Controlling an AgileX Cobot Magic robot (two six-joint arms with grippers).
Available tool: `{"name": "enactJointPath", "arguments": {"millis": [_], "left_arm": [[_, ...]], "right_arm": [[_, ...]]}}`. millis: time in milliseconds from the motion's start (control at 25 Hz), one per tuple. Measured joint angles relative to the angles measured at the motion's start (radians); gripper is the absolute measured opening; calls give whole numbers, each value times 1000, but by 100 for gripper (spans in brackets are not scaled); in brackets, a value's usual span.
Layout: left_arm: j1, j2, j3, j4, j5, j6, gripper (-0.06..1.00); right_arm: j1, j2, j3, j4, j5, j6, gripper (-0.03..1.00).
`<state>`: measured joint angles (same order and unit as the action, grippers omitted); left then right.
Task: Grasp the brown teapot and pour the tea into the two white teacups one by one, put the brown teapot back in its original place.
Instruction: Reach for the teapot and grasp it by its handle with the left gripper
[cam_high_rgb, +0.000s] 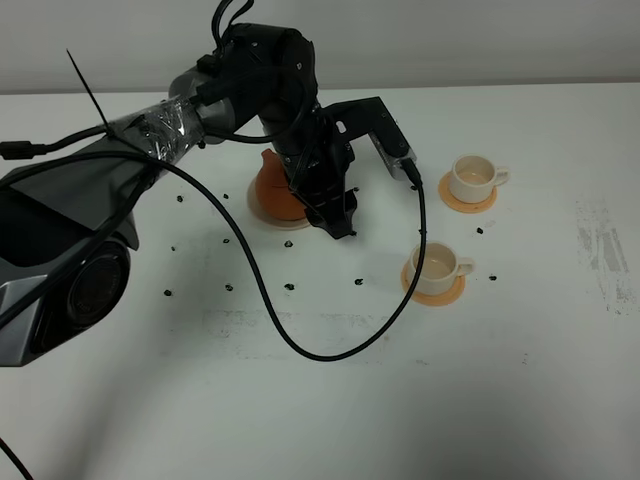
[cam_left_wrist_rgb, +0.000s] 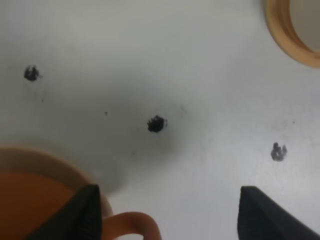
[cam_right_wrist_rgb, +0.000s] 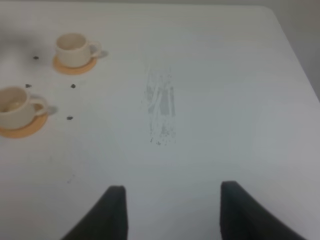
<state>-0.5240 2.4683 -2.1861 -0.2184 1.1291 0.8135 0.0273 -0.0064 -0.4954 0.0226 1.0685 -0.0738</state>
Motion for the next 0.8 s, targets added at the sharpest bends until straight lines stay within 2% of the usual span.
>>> {"name": "enactJointPath", "arguments": {"millis": [440, 800], "left_arm": [[6, -4, 0, 10, 64, 47, 59], [6, -6, 1, 39, 64, 94, 59]], "right_arm": [[0, 0, 0, 0, 0, 0, 44], [0, 0, 0, 0, 0, 0, 44]]}}
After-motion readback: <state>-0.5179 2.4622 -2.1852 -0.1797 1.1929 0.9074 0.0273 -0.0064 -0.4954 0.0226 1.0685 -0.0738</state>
